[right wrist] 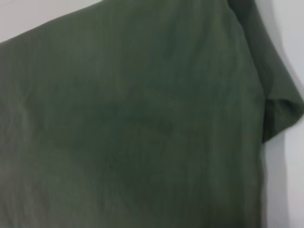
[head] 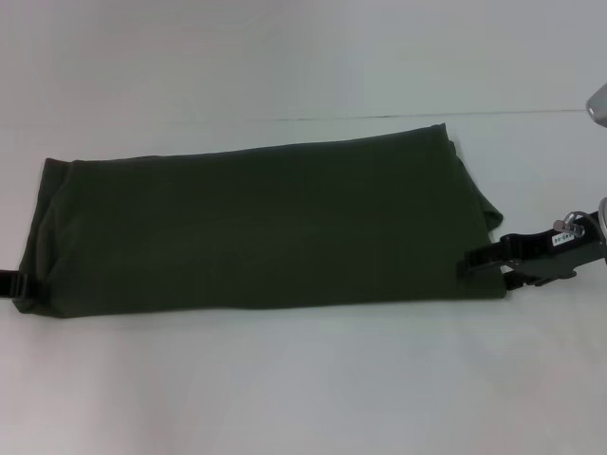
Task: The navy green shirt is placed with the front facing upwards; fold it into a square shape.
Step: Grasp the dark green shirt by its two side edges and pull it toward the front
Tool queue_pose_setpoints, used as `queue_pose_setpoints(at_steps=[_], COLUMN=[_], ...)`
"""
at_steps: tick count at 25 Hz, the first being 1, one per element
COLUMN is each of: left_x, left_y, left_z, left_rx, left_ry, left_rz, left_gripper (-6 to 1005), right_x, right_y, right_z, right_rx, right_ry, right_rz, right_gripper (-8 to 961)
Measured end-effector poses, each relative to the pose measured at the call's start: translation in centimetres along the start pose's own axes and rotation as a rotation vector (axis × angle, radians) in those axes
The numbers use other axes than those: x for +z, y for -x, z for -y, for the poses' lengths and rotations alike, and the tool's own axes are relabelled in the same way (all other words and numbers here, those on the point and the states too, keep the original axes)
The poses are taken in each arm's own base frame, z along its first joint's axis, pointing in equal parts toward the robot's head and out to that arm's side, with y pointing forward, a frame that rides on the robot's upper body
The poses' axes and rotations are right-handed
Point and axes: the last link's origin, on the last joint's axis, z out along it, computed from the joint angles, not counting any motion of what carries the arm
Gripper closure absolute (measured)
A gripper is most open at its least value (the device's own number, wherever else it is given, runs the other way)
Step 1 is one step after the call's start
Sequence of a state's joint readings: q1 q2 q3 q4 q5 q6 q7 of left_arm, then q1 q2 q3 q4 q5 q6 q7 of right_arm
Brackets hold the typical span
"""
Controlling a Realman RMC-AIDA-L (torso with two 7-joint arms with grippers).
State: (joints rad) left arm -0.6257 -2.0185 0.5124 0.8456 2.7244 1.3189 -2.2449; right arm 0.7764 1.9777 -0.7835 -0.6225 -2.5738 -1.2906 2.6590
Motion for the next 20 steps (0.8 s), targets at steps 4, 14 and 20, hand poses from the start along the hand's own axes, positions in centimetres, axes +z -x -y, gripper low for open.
queue_pose_setpoints(at_steps=[4, 14, 20], left_x=[0.01, 0.00, -0.02], left_y=[-0.01, -0.14, -0.23], left_z=[0.01, -0.01, -0.03], left_rx=[-0.001, 0.000, 0.000], left_ry=[0.000, -0.002, -0.003], left_rz=[0.000, -0.004, -0.005], left_gripper=[971, 972, 972], right_x=[0.09, 0.14, 0.41], right_y=[0.09, 0.22, 0.11], right_z=[-0.21, -0.40, -0.58], right_rx=[-0.006, -0.010, -0.036], right_ry=[0.001, 0.002, -0.025], right_rz=[0.000, 0.002, -0.022], right_gripper=[135, 178, 410])
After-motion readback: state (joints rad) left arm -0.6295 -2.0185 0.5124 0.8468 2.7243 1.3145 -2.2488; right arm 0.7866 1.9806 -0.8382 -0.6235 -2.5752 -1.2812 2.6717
